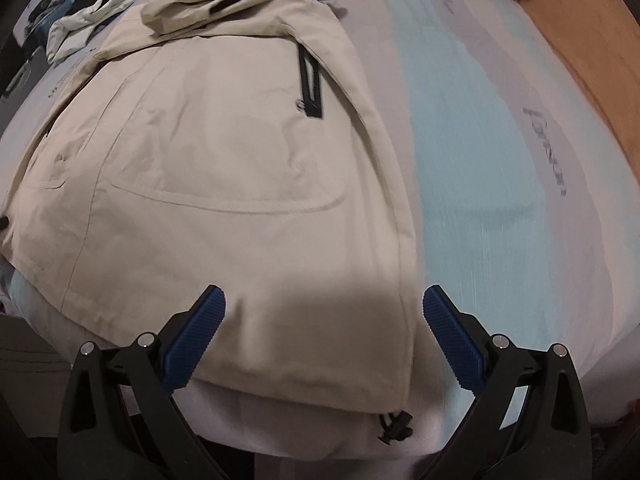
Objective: Fold large clothes
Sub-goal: 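Move both tools to the jacket hem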
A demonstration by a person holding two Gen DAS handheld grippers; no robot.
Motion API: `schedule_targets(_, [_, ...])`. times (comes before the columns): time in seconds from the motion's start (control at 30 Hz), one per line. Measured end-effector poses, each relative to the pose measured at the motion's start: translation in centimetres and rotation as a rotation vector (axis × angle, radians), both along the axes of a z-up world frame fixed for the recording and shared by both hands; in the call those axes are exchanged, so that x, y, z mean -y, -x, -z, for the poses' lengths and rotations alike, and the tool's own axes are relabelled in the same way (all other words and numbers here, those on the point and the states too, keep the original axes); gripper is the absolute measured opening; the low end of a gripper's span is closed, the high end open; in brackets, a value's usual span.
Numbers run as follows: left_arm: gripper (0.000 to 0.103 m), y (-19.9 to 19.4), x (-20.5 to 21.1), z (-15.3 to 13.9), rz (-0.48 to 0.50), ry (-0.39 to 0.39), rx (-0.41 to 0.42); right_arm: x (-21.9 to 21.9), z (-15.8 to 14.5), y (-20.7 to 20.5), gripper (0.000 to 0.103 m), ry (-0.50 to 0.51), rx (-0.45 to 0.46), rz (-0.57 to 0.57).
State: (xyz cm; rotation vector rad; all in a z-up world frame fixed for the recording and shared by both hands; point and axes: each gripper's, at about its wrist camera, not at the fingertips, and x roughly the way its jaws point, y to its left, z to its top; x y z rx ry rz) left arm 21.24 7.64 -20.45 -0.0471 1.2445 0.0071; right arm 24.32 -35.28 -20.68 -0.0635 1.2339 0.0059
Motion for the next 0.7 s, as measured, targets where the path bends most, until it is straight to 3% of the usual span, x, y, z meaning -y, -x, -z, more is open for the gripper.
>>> schedule_targets(0.3, [0.097, 0.8, 0.1, 1.2, -0.016, 0.032, -0.023, 4.3, 1.7, 0.3, 0.095, -0.154, -0.074, 0.131])
schedule_targets(0.4, [0.096, 0.8, 0.1, 1.2, -0.015, 0.036, -0.022, 4.1, 2.1, 0.5, 0.084, -0.178, -0.093, 0.130])
schedule_targets(0.47, [0.096, 0.8, 0.0, 1.2, -0.020, 0.035, -0.020, 3.2, 2.1, 0.6, 0.078, -0.181, -0.101, 0.096])
schedule_targets(0.7, [0.095, 0.7, -0.5, 1.2, -0.034, 0.038, -0.019, 0.8, 2.9, 0.6, 0.078, -0.101, -0.115, 0.034])
